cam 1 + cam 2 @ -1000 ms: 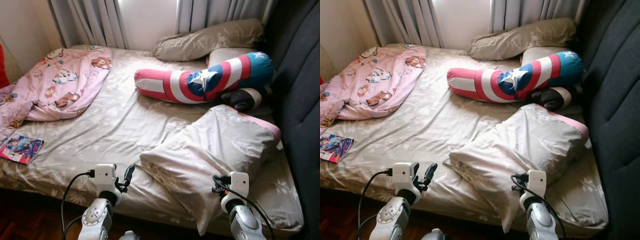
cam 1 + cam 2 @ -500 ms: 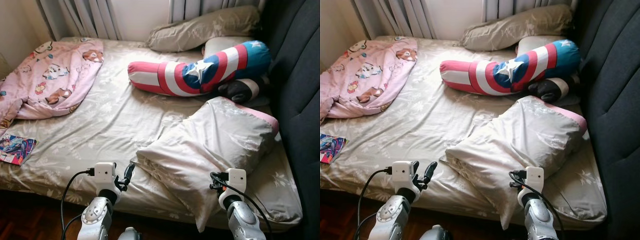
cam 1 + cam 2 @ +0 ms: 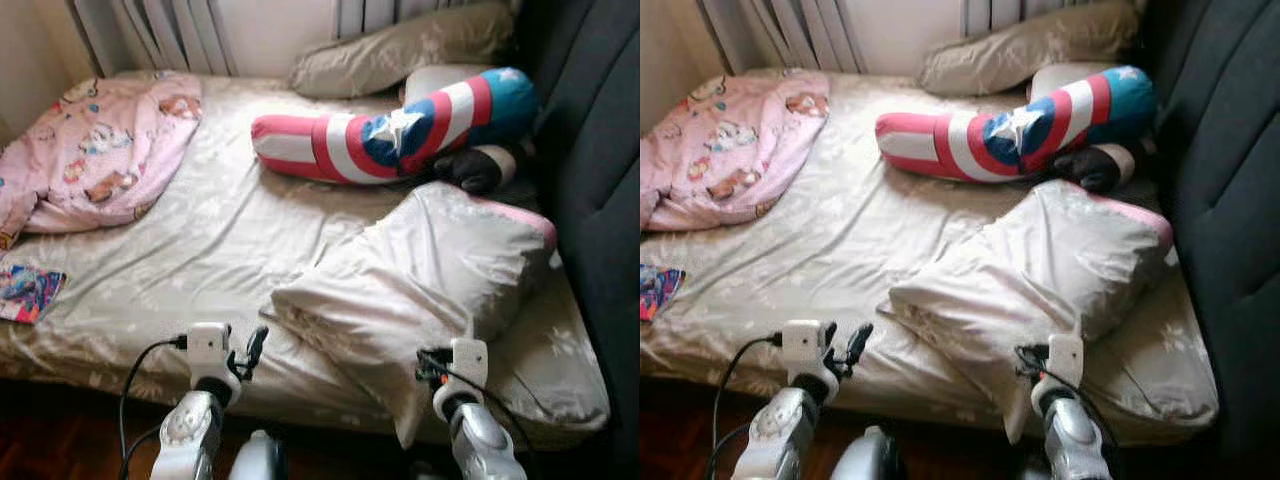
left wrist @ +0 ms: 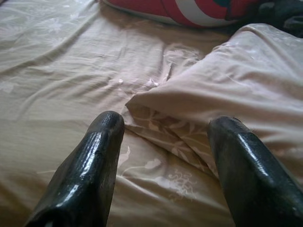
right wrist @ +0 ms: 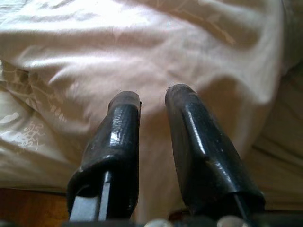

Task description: Clean up the room

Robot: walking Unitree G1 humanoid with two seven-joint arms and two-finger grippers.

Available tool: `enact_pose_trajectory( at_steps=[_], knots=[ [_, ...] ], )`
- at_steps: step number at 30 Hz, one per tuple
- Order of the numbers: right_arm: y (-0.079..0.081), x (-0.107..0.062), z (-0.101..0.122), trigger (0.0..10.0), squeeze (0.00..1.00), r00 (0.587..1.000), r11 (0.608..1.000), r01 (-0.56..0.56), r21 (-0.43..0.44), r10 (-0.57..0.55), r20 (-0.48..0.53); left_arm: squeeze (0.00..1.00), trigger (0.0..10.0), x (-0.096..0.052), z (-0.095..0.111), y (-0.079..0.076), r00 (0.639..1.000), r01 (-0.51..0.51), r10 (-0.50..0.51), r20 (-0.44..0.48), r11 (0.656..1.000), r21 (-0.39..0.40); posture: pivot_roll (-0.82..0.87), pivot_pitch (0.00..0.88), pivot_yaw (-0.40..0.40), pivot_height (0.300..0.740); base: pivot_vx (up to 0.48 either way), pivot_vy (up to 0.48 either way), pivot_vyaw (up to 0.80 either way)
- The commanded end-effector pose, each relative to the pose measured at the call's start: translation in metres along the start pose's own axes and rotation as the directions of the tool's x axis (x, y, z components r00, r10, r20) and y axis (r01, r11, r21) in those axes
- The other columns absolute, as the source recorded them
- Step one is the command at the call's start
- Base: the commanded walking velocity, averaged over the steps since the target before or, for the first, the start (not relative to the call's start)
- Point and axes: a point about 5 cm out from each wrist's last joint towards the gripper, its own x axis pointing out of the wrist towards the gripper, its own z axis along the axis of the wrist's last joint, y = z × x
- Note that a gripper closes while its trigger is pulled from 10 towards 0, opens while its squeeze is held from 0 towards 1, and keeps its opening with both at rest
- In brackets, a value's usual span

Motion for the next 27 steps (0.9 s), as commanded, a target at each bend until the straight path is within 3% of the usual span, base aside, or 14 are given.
enact_pose_trajectory(
  at_steps=[1, 12, 15, 20, 27],
  knots=[
    [0.0, -0.002, -0.005, 10.0, 0.0, 1.0, 1.0, 0.003, 0.02, -0.003, -0.013, 0.0, 10.0, 0.0, 0.001, -0.001, 1.0, 0.008, -0.008, -0.007, 1.0, 0.007, 0.09, 0.111, 0.02, 0.648, 0.0, 0.0, 0.0],
    [0.005, 0.001, 0.005, 10.0, 0.0, 0.998, 0.998, -0.042, 0.046, 0.04, 0.05, 0.0, 10.0, 0.001, 0.002, -0.001, 1.0, 0.007, -0.007, -0.007, 1.0, 0.004, 0.09, 0.104, 0.02, 0.648, 0.0, 0.0, 0.0],
    [0.007, 0.002, 0.012, 10.0, 0.0, 0.994, 0.997, -0.059, 0.04, 0.056, 0.091, 0.0, 10.0, 0.001, 0.002, -0.001, 1.0, 0.007, -0.007, -0.003, 1.0, 0.002, 0.09, 0.105, 0.021, 0.648, 0.0, 0.0, 0.0],
    [0.002, 0.004, 0.039, 10.0, 0.0, 0.967, 1.0, -0.024, 0.016, 0.019, 0.254, 0.0, 10.0, 0.002, 0.005, 0.0, 1.0, 0.005, -0.005, 0.011, 1.0, -0.004, 0.09, 0.105, 0.024, 0.648, 0.207, 0.0, 0.0],
    [0.004, 0.008, 0.053, 10.0, 0.0, 0.957, 0.999, -0.03, 0.021, 0.022, 0.29, 0.0, 10.0, 0.002, 0.004, 0.0, 1.0, 0.007, -0.007, 0.008, 1.0, -0.002, 0.09, 0.105, 0.024, 0.648, 0.28, 0.0, 0.0]
  ],
)
